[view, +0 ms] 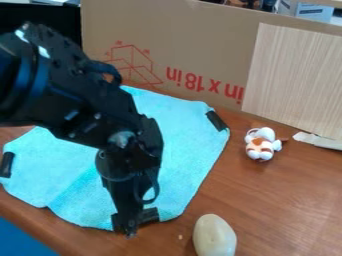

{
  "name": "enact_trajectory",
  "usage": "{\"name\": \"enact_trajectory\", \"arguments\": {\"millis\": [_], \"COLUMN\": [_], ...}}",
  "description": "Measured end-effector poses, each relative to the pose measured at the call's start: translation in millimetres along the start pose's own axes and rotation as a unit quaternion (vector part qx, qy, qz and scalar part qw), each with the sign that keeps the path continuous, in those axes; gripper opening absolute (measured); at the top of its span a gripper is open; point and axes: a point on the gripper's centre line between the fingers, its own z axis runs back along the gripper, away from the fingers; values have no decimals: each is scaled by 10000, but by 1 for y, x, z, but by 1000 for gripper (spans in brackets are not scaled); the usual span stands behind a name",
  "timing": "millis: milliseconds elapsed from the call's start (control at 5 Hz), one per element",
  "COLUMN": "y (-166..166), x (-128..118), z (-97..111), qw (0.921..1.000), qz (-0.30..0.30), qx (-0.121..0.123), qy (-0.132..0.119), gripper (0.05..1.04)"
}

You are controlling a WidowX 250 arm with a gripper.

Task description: Fold the cloth from bottom right to top left

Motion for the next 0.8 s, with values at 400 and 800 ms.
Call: {"name": "enact_trajectory", "arguments": {"millis": [400, 800], "y": [-12, -13], "x": [3, 4], "z": [-17, -25], "qw": [9998, 9997], "qz": [-56, 19], "qx": [22, 49], "qy": [171, 240], "gripper": [972, 544]}}
